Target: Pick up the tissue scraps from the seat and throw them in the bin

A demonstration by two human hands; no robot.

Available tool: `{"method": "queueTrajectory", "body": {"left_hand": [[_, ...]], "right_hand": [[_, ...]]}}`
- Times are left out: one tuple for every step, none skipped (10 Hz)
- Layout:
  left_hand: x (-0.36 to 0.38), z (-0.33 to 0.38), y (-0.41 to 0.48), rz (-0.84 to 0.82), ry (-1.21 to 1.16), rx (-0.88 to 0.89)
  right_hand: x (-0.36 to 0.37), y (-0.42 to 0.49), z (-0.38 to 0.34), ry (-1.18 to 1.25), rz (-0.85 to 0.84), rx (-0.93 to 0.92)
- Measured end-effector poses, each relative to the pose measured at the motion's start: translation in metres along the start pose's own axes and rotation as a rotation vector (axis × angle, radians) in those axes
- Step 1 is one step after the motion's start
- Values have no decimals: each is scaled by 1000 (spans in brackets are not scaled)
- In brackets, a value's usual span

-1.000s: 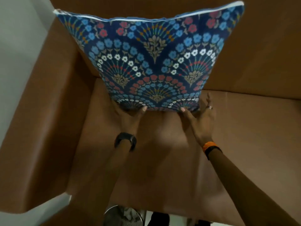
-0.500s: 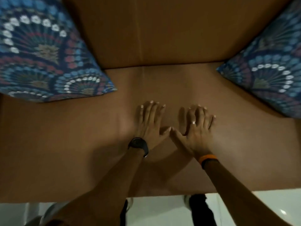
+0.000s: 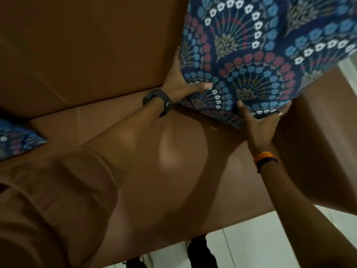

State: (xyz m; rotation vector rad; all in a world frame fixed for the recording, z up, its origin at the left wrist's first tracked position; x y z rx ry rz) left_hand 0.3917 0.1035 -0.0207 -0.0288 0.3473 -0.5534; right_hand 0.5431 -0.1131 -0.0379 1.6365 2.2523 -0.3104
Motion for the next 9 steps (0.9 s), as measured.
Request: {"method": "queueTrajectory", "body": {"left_hand": [[-8,5,-7,72,-1,-39],[-29,-7,-48,237,20,-15],[-67,-31,-89,472,-13,-13],[-97,-48,-99,566,26,-71],[-106,-52,-94,503,23,-130],[-106,-55,-92,545,-16,-103],[-104,-66,-98,552,-85,-146],[-106,-64,-105,515,-93,-206],[-117,-66,-127,552,195,-211]], "right_hand": [[4,20,0,-1,-116,-72],[19,21,-9,61,-280,-88],[55,9,-35,84,-438,-200],[99,-5,-45,78,-557,-196],[120,-13,-47,95,-617,-140],[116,-16,-42,95,-568,-142],[116,-19,-31,111,-549,-97],[111,-33,-49,66,-499,-94],[78,-62,-54,39,-432,-77]]}}
Point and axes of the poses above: each hand's wrist, its own y-axis towards the middle knuckle, its own x-axis out of the palm, z = x × y, the point moved 4 cm from there along y, towards the middle knuckle, and after that the axes turned 11 degrees about z, right-handed, at the moved point
